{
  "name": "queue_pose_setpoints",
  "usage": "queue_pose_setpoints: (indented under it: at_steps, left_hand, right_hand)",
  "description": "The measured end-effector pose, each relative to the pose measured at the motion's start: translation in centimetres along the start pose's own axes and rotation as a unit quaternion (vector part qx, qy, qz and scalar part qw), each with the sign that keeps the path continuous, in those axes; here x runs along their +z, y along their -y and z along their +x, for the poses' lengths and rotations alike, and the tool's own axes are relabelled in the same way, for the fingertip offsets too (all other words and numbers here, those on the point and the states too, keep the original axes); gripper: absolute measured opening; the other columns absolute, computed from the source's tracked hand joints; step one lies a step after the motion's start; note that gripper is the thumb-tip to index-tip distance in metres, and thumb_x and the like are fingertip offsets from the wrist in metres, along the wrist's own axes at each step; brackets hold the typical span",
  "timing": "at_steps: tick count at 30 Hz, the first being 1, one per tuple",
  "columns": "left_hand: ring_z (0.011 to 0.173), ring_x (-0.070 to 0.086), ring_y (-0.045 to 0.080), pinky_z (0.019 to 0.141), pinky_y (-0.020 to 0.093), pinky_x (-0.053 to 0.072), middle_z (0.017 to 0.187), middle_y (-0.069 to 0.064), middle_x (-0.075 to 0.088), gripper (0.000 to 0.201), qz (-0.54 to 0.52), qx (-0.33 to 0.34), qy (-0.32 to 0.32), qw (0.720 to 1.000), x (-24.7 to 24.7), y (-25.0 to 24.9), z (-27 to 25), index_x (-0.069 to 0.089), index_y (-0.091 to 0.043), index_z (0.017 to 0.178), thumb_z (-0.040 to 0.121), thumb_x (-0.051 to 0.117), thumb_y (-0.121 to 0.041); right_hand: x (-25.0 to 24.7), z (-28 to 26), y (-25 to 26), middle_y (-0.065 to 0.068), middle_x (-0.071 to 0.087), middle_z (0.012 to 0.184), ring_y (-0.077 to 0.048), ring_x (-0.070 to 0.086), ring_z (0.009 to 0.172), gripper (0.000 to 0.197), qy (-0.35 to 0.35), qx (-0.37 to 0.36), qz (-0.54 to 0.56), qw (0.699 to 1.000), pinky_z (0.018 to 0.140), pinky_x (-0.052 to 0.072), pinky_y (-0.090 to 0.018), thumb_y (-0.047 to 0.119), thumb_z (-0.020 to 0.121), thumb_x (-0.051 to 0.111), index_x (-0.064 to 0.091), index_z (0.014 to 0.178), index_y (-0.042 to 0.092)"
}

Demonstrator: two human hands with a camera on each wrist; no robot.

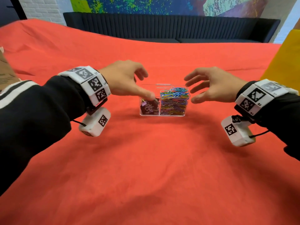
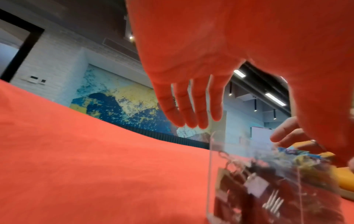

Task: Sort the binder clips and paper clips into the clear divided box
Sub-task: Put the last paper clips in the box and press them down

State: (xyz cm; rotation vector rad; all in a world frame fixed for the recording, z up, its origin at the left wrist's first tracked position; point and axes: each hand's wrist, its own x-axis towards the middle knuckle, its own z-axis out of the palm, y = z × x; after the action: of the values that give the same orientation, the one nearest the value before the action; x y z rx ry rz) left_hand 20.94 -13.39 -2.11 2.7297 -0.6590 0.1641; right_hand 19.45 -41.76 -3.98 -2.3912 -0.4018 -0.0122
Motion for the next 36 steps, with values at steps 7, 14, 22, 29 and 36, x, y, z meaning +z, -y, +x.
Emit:
queue_pose_setpoints:
  at_steps: [7, 14, 22, 29, 36]
  left_hand:
    - [0.074, 0.068, 0.002, 0.081, 0.031, 0.055, 0.08, -0.012, 0.073, 0.05, -0.033, -0.033, 0.036, 0.998, 1.7, 1.3, 0.0, 0.07, -0.025, 0.099, 0.058, 0.086, -0.049]
    - [0.063, 0.064, -0.005, 0.066, 0.02, 0.045, 0.075, -0.013, 0.074, 0.044, -0.06, -0.014, 0.059, 0.996, 1.1, 0.3, -2.8, 0.071, -0.025, 0.092, 0.057, 0.088, -0.047]
    - [0.063, 0.063, -0.005, 0.066, 0.022, 0.049, 0.077, -0.017, 0.073, 0.044, -0.053, 0.015, 0.071, 0.996, 1.0, -2.7, -8.8, 0.069, -0.028, 0.091, 0.058, 0.086, -0.053]
    - [0.064, 0.062, -0.007, 0.062, 0.014, 0.045, 0.078, -0.017, 0.072, 0.044, -0.039, 0.032, 0.065, 0.997, 1.3, -4.7, -12.1, 0.068, -0.028, 0.091, 0.059, 0.085, -0.054]
    - [0.067, 0.064, -0.002, 0.07, 0.023, 0.05, 0.084, -0.019, 0.071, 0.048, -0.042, 0.021, 0.045, 0.998, 1.7, -4.9, -13.1, 0.066, -0.03, 0.098, 0.061, 0.083, -0.056]
  right_hand:
    - [1.4, 0.6, 0.4, -0.01, 0.072, 0.094, -0.02, 0.068, 0.076, 0.048, 0.014, 0.003, -0.019, 1.0, 0.08, 0.058, -0.045, 0.003, 0.068, 0.088, 0.066, 0.111, 0.012]
    - [1.4, -2.1, 1.3, -0.01, 0.076, 0.093, -0.024, 0.072, 0.078, 0.044, 0.037, -0.002, -0.012, 0.999, 0.074, 0.058, -0.044, 0.003, 0.064, 0.09, 0.069, 0.103, 0.013]
    - [1.6, -8.0, 2.1, -0.008, 0.077, 0.09, -0.036, 0.07, 0.088, 0.046, 0.056, -0.035, 0.007, 0.998, 0.084, 0.057, -0.052, 0.006, 0.061, 0.092, 0.071, 0.101, 0.015]
    - [1.5, -11.4, 2.8, -0.009, 0.077, 0.09, -0.033, 0.072, 0.088, 0.047, 0.076, -0.036, 0.016, 0.996, 0.084, 0.059, -0.05, 0.0, 0.062, 0.091, 0.07, 0.102, 0.014]
    - [1.6, -11.9, 2.8, -0.01, 0.076, 0.089, -0.02, 0.07, 0.077, 0.046, 0.071, -0.043, 0.017, 0.996, 0.083, 0.058, -0.049, 0.0, 0.063, 0.09, 0.069, 0.101, 0.014]
